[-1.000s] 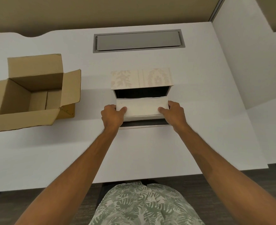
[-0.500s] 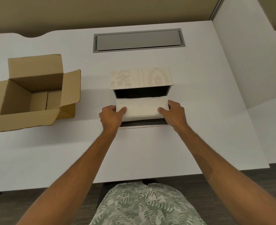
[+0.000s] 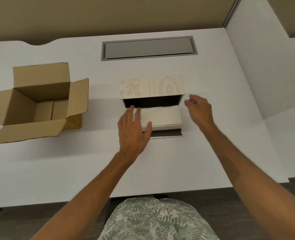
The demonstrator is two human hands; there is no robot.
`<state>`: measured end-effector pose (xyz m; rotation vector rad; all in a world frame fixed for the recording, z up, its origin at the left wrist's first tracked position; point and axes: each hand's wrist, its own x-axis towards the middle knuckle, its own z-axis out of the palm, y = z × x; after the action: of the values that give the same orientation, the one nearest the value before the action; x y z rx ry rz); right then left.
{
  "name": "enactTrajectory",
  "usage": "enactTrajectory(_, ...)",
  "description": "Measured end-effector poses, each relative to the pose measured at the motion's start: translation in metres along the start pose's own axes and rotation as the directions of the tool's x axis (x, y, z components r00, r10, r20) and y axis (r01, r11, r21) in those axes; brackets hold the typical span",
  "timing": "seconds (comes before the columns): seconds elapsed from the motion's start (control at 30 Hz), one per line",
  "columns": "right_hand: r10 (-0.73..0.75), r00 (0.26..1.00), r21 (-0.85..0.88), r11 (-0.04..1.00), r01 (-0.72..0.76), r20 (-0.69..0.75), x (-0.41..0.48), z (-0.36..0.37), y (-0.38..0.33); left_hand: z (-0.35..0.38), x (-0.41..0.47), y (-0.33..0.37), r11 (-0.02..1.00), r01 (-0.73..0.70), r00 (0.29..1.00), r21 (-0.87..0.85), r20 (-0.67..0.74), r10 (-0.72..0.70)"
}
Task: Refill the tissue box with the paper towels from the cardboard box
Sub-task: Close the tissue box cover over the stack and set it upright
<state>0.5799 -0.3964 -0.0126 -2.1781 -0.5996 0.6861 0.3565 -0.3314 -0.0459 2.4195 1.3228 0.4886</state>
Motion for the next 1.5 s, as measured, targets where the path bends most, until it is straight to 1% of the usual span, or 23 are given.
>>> enactTrajectory(0.03, -0.041, 0.998, 0.005, 0.999, 0.041, -0.039, 0.007, -0.006, -0.007, 0.004, -0.004, 0.002, 0.992, -0.118, 0.992, 0.05, 0.039, 0.116)
enactTrajectory(0.07, -0.082, 0.995, 0.009, 0.997, 0.083, -0.056, 0.014, -0.011, -0.015, 0.007, -0.006, 0.005, 0.974, -0.205, 0.974, 0.096, 0.115, 0.194)
enactTrajectory(0.1, -0.124, 0.991, 0.003, 0.992, 0.124, -0.05, 0.021, -0.015, -0.024, 0.009, -0.008, 0.008, 0.957, -0.255, 0.952, 0.14, 0.208, 0.224)
enactTrajectory(0.17, -0.215, 0.976, -0.059, 0.975, 0.216, 0.029, 0.033, -0.019, -0.039, 0.015, -0.009, 0.01, 0.933, -0.293, 0.912, 0.21, 0.353, 0.207)
enactTrajectory(0.23, -0.275, 0.947, -0.184, 0.935, 0.304, 0.166, 0.045, -0.017, -0.049, 0.019, -0.009, 0.009, 0.918, -0.299, 0.887, 0.261, 0.431, 0.166)
enactTrajectory(0.3, -0.265, 0.917, -0.27, 0.898, 0.348, 0.298, 0.053, -0.014, -0.055, 0.022, -0.009, 0.006, 0.908, -0.301, 0.87, 0.293, 0.474, 0.135)
enactTrajectory(0.37, -0.238, 0.894, -0.295, 0.885, 0.361, 0.379, 0.059, -0.01, -0.057, 0.023, -0.009, 0.003, 0.902, -0.306, 0.867, 0.304, 0.482, 0.131)
enactTrajectory(0.4, -0.235, 0.889, -0.296, 0.883, 0.364, 0.392, 0.06, -0.008, -0.057, 0.023, -0.009, 0.003, 0.901, -0.309, 0.866, 0.304, 0.481, 0.135)
enactTrajectory(0.6, -0.288, 0.895, -0.287, 0.875, 0.391, 0.342, 0.055, -0.009, -0.051, 0.023, -0.009, 0.001, 0.898, -0.322, 0.864, 0.3, 0.481, 0.149)
enactTrajectory(0.8, -0.317, 0.877, -0.26, 0.869, 0.421, 0.361, 0.037, -0.012, -0.039, 0.019, -0.008, 0.003, 0.885, -0.339, 0.863, 0.32, 0.48, 0.157)
enactTrajectory(1.07, -0.361, 0.867, -0.255, 0.853, 0.456, 0.344, 0.018, -0.014, -0.025, 0.018, -0.009, 0.007, 0.881, -0.342, 0.868, 0.328, 0.47, 0.162)
enactTrajectory(1.2, -0.393, 0.859, -0.263, 0.835, 0.483, 0.329, 0.01, -0.013, -0.019, 0.015, -0.013, 0.007, 0.895, -0.336, 0.881, 0.295, 0.433, 0.188)
enactTrajectory(1.3, -0.417, 0.852, -0.261, 0.825, 0.501, 0.318, 0.005, -0.011, -0.013, 0.004, -0.025, 0.004, 0.907, -0.388, 0.863, 0.162, 0.41, 0.296)
enactTrajectory(1.33, -0.421, 0.85, -0.258, 0.824, 0.504, 0.315, 0.003, -0.011, -0.01, -0.001, -0.031, 0.001, 0.917, -0.386, 0.869, 0.102, 0.375, 0.324)
enactTrajectory(1.37, -0.427, 0.848, -0.256, 0.822, 0.508, 0.313, 0.002, -0.011, -0.008, -0.007, -0.038, -0.003, 0.927, -0.372, 0.893, 0.042, 0.289, 0.346)
enactTrajectory(1.4, -0.431, 0.846, -0.255, 0.82, 0.513, 0.314, 0.001, -0.011, -0.005, -0.013, -0.045, -0.007, 0.94, -0.341, 0.928, -0.004, 0.16, 0.337)
enactTrajectory(1.43, -0.43, 0.845, -0.26, 0.818, 0.513, 0.318, -0.001, -0.01, -0.002, -0.019, -0.05, -0.012, 0.963, -0.266, 0.963, -0.044, 0.025, 0.267)
enactTrajectory(1.47, -0.411, 0.851, -0.274, 0.821, 0.501, 0.326, -0.002, -0.01, 0.001, -0.024, -0.052, -0.016, 0.984, -0.134, 0.989, -0.12, -0.071, 0.126)
enactTrajectory(1.5, -0.382, 0.861, -0.294, 0.826, 0.481, 0.336, -0.005, -0.009, 0.004, -0.029, -0.051, -0.02, 0.969, 0.02, 0.991, -0.248, -0.122, -0.052)
